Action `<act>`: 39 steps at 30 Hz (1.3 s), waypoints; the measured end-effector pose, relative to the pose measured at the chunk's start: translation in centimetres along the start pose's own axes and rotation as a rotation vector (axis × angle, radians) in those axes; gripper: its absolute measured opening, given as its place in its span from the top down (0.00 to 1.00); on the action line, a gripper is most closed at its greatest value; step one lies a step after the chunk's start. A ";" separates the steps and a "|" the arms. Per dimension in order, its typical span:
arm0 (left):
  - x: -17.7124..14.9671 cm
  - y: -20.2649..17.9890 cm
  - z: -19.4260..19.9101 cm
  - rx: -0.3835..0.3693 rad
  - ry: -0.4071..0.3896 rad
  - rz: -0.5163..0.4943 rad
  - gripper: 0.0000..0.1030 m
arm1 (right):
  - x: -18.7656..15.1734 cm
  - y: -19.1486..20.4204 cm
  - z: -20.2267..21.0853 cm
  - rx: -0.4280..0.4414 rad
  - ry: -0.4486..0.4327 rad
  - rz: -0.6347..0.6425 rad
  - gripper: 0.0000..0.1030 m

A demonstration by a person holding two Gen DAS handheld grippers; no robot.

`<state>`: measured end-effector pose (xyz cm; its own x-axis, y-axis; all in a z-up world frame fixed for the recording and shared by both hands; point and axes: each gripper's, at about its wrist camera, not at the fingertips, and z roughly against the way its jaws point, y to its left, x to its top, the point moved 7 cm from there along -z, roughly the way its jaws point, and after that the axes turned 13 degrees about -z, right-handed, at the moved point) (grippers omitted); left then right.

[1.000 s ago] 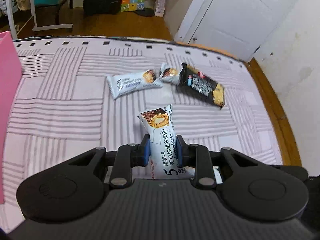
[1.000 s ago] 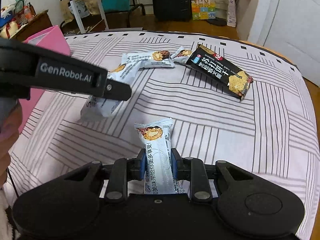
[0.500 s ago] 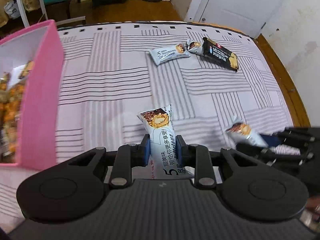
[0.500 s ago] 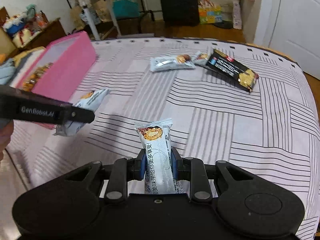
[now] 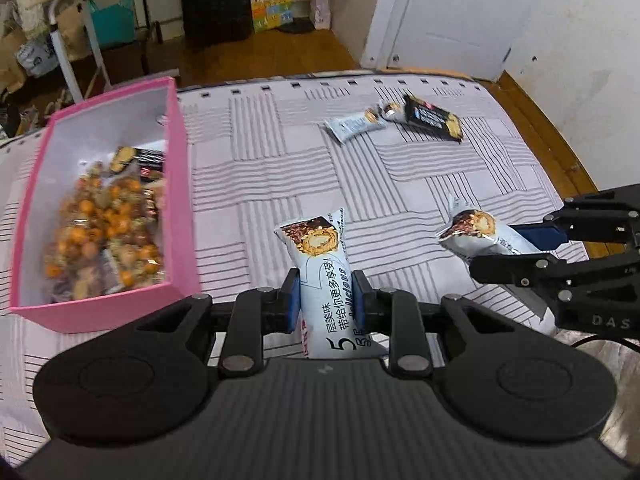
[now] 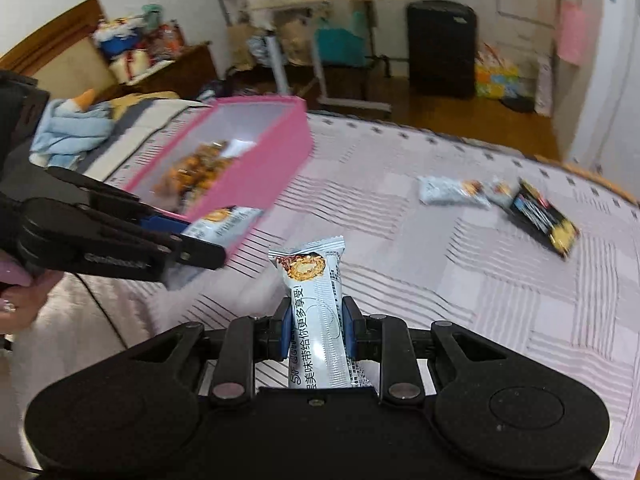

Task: Organize snacks
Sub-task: 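Carry the cream-roll packet with the left tool over the pink box, then lower the packet into the pink box and open the left tool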

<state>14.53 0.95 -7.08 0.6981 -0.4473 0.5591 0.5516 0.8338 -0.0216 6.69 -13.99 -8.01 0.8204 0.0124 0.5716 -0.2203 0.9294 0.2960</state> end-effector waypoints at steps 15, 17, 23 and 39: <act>-1.1 8.8 4.3 0.093 -0.078 0.104 0.76 | 4.6 10.4 -3.3 0.153 -0.020 0.121 0.72; -1.2 10.3 4.1 0.107 -0.086 0.147 0.76 | 5.4 11.0 -4.5 0.199 -0.035 0.103 0.72; -0.6 14.7 3.5 0.099 -0.130 0.255 0.75 | 8.1 11.7 -9.3 0.228 -0.061 0.066 0.71; -2.2 23.3 -4.8 0.126 -0.114 0.535 0.73 | 11.1 11.5 -20.4 0.181 -0.062 -0.126 0.67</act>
<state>28.02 19.81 -12.77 0.8078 0.0804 0.5840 0.0707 0.9703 -0.2314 24.03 4.40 -13.91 0.8147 -0.1279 0.5656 -0.2136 0.8406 0.4978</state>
